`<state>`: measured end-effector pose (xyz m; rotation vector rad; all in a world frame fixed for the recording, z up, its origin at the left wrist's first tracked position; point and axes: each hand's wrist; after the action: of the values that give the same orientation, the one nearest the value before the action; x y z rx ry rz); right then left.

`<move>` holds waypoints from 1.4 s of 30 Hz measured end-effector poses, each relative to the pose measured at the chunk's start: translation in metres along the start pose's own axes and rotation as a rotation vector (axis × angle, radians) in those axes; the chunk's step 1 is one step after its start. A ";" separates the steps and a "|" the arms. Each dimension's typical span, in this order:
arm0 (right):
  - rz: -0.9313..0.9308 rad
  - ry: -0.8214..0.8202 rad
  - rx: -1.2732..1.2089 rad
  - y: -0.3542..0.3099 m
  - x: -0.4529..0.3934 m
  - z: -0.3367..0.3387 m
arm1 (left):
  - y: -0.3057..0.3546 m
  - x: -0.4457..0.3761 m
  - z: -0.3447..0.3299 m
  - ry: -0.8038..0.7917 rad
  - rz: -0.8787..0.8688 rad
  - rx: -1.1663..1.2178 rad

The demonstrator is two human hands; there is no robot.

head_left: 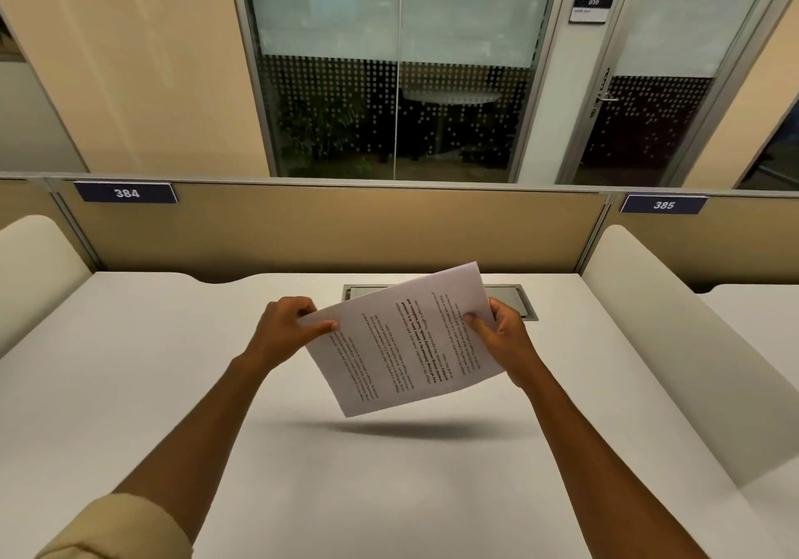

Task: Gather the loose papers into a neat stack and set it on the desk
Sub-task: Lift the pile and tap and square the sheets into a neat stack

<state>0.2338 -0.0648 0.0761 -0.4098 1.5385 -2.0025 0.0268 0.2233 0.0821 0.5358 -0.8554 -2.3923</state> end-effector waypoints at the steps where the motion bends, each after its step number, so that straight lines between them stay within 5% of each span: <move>1: -0.013 0.000 -0.007 0.003 0.001 0.002 | -0.007 0.003 0.001 -0.011 0.044 0.068; 5: -0.055 -0.016 -0.049 0.012 0.005 0.001 | -0.026 0.024 -0.010 -0.117 0.180 0.464; 13: -0.093 0.009 -0.139 0.020 0.009 -0.016 | -0.031 0.048 -0.059 -0.079 0.299 0.888; 23: -0.099 0.048 -0.200 0.036 0.011 -0.028 | -0.020 0.044 -0.079 0.132 0.217 0.705; 42: -0.233 0.054 -0.190 0.077 0.018 -0.050 | -0.048 0.066 -0.103 0.086 0.291 0.588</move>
<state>0.2112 -0.0507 -0.0136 -0.6423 1.7929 -2.0605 0.0131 0.1675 -0.0361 0.6719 -1.4935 -1.8268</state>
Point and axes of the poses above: each hand's wrist, its own x-axis away from the middle knuckle, its own z-axis out of the back of the hand, y = z × x, and after that the axes turned 2 degrees about -x, right-handed
